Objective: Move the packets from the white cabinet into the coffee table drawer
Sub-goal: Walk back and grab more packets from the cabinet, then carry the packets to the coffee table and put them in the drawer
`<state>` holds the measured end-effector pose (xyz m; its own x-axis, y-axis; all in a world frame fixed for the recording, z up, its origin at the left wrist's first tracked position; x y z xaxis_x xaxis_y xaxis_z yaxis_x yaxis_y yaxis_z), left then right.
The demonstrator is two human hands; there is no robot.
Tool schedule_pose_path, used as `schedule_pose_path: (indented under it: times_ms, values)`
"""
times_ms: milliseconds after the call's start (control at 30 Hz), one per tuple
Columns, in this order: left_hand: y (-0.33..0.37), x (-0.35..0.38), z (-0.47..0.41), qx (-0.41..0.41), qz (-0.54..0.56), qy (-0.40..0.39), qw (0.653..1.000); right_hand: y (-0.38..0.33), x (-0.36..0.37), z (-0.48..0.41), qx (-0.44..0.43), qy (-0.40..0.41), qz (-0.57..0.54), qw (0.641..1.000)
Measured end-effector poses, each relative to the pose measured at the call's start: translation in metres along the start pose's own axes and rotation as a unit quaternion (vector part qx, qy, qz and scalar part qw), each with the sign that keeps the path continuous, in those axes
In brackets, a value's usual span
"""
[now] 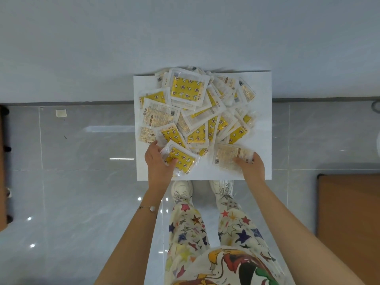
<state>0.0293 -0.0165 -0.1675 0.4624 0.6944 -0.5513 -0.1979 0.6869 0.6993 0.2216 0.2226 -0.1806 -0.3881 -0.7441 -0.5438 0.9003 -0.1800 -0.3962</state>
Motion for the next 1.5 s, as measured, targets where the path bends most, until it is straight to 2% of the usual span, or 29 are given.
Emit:
schedule_pose_path:
  times_ms: [100, 367, 567, 700, 833, 1000, 1133, 1300, 1500]
  values:
    - [0.004, -0.002, 0.000, 0.019, -0.029, 0.004, 0.999, 0.005, -0.008, 0.007, 0.017, 0.008, -0.049, 0.999]
    - [0.017, -0.005, 0.007, 0.030, -0.039, 0.002, 0.999, 0.001, -0.005, 0.033, 0.005, -0.036, -0.126, 0.991]
    - [0.032, -0.021, 0.014, -0.020, -0.034, -0.029, 0.999, -0.025, -0.011, 0.061, -0.033, -0.062, -0.145, 0.987]
    - [0.053, -0.051, 0.027, -0.080, 0.063, -0.011, 0.995, -0.079, -0.024, 0.083, -0.091, -0.098, -0.152, 0.979]
    - [0.089, -0.092, 0.054, -0.115, 0.234, 0.015, 0.965, -0.141, -0.042, 0.106, -0.148, -0.126, -0.133, 0.972]
    - [0.135, -0.148, 0.104, -0.110, 0.363, 0.044, 0.924, -0.203, -0.068, 0.154, -0.225, -0.144, -0.090, 0.959]
    - [0.156, -0.197, 0.150, -0.094, 0.446, 0.103, 0.884, -0.236, -0.085, 0.200, -0.261, -0.141, -0.065, 0.953]
    - [0.152, -0.264, 0.211, -0.073, 0.486, 0.201, 0.848, -0.272, -0.075, 0.276, -0.328, -0.177, -0.020, 0.928]
    - [0.102, -0.339, 0.280, -0.057, 0.515, 0.316, 0.795, -0.290, -0.004, 0.382, -0.420, -0.267, 0.080, 0.864]
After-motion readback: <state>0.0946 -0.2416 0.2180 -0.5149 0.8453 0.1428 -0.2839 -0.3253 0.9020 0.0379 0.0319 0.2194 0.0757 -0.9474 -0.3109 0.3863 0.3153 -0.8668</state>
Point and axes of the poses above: each hand's wrist, its own z-axis away from the middle knuckle, its own x-axis out of the palm, y = z × x, the point moved 7 cm from there along -z, towards the middle knuckle, and after that the axes turned 11 degrees about z, right-handed, at the moved point
